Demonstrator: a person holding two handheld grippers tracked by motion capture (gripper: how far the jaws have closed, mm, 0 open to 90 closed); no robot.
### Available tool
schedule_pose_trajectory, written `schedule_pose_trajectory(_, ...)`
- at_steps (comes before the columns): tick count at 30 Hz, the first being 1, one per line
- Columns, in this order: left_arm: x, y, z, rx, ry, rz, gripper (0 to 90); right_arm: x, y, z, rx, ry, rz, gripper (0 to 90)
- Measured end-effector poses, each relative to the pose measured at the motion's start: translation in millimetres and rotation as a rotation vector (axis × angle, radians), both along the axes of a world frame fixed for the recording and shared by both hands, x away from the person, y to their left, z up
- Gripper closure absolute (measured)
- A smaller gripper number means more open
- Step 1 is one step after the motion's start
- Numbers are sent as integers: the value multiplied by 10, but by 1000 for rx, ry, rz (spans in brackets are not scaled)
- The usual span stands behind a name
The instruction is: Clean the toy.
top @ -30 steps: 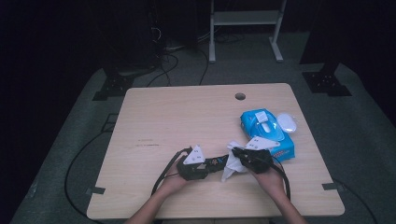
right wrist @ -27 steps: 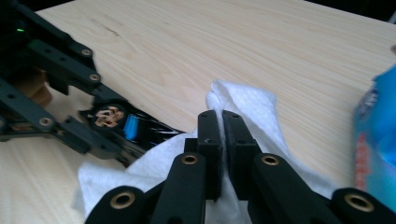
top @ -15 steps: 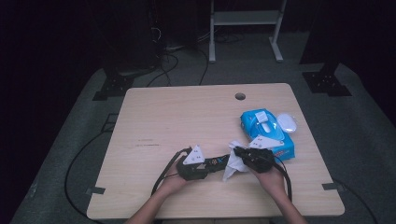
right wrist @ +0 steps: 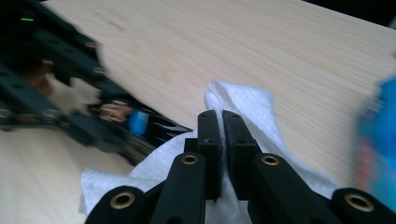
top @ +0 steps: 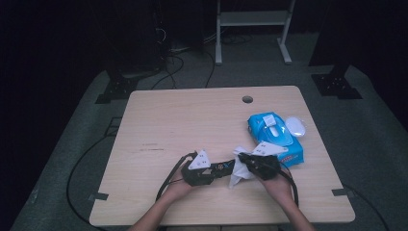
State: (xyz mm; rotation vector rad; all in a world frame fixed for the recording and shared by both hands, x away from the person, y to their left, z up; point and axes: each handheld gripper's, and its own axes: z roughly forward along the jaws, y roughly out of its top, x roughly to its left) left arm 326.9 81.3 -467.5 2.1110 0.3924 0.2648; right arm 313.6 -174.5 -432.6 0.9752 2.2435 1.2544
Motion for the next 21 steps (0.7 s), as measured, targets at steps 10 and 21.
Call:
schedule_pose_trajectory(10, 1, 27, 11, 7, -1, 3, 662, 18, -133, -5, 13, 4, -43, 860)
schedule_pose_trajectory(21, 4, 40, 19, 9, -4, 0, 655, 0, -214, 66, 81, 10, -43, 860)
